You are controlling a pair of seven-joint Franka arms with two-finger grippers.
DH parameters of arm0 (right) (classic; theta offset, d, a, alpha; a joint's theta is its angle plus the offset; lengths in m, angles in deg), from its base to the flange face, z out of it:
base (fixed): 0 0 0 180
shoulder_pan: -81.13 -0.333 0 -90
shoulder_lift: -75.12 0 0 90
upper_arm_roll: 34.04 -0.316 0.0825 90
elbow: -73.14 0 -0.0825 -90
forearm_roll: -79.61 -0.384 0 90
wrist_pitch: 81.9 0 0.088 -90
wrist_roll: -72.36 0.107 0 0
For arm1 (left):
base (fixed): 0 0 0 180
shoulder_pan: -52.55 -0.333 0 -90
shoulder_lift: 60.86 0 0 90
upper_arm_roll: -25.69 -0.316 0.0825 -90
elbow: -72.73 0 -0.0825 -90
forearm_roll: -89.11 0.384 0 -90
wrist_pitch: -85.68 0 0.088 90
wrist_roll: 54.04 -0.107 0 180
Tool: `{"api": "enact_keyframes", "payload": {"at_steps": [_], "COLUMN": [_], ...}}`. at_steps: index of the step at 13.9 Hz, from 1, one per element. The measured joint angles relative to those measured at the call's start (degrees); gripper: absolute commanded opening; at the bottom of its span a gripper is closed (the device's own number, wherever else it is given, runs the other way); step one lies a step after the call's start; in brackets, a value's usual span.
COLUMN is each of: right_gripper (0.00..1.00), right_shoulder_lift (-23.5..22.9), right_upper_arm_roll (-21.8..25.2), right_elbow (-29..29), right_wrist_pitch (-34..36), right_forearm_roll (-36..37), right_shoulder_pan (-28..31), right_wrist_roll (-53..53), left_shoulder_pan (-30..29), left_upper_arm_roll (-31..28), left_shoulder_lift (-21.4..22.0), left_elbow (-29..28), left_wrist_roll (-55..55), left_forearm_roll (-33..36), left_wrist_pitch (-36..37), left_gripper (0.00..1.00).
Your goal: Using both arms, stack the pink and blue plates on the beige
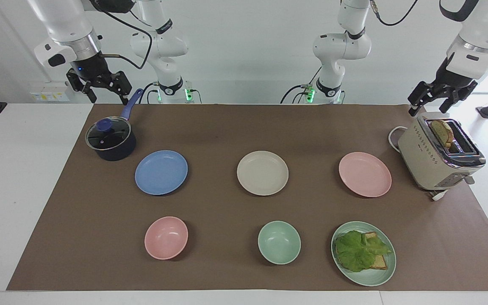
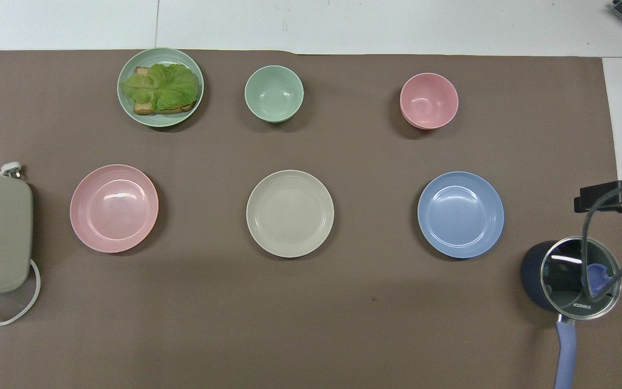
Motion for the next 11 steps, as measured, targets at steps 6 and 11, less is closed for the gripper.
{"api": "enact_keyframes", "payload": {"at_steps": [6, 11], "right_gripper": [1.0, 1.0], "right_shoulder_lift": [0.0, 0.0], "right_upper_arm_roll": [0.03, 0.03], "right_elbow": [0.0, 0.0], "right_wrist_pitch": [0.0, 0.0], "right_forearm_roll": [0.0, 0.0], "right_shoulder_pan": [0.01, 0.01], "right_wrist_roll": [0.0, 0.0], "left_shoulder_pan": [0.0, 0.0], "left_upper_arm_roll": [-0.02, -0.03], "left_shoulder_lift": [0.1, 0.62], "left_elbow": [-0.28, -4.74], "left_wrist_roll": [-0.08, -0.08], "left_forearm_roll": [0.0, 0.0], "left_wrist_pitch": [0.19, -0.49], "left_gripper": [1.0, 1.0]}}
